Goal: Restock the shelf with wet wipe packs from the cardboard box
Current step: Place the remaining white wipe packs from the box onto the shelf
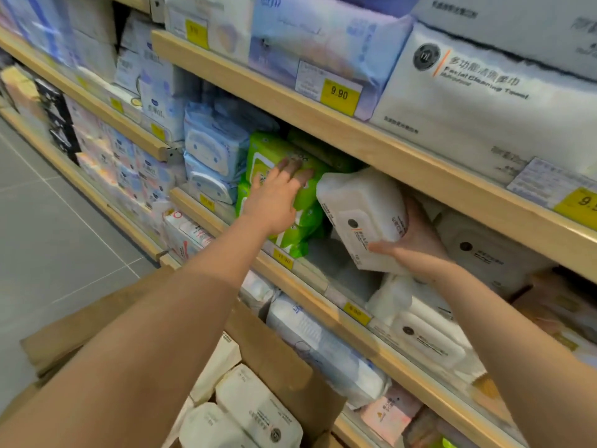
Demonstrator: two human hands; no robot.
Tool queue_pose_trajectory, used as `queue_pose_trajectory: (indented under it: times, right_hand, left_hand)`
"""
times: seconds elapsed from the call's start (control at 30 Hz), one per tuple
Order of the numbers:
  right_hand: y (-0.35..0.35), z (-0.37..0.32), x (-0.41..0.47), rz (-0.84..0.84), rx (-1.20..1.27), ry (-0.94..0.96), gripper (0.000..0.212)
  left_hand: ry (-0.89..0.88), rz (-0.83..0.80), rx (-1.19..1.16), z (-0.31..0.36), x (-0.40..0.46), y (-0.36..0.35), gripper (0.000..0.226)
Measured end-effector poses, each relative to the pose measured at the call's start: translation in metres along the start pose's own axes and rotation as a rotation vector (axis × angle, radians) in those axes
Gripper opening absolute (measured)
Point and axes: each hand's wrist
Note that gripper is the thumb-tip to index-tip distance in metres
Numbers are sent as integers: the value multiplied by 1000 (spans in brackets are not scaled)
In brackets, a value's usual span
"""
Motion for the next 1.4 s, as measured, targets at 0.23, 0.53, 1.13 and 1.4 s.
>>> queue_pose_trajectory:
  times: [0.23, 0.53, 1.13, 1.4]
  right_hand:
    - [5, 30, 21, -73, -109, 17, 119]
    - [11, 31, 5, -69, -31, 67, 105]
    - [-21, 17, 41, -228, -610, 46, 105]
    - [-66, 57, 51, -219, -706, -28, 62]
  left_hand:
    - [36, -9, -39, 6, 3, -3, 79]
    - [37, 44, -158, 2, 5, -6, 71]
    - [-35, -40, -161, -17, 4, 8, 55]
    - [-44, 85, -198, -17, 0, -8, 57]
Point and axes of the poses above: each hand's wrist, its own x-axis towards the middle knuckle, its own y-axis out of the back of the hand, z = x × y, and after that the axes turned 4 degrees about x, right-handed
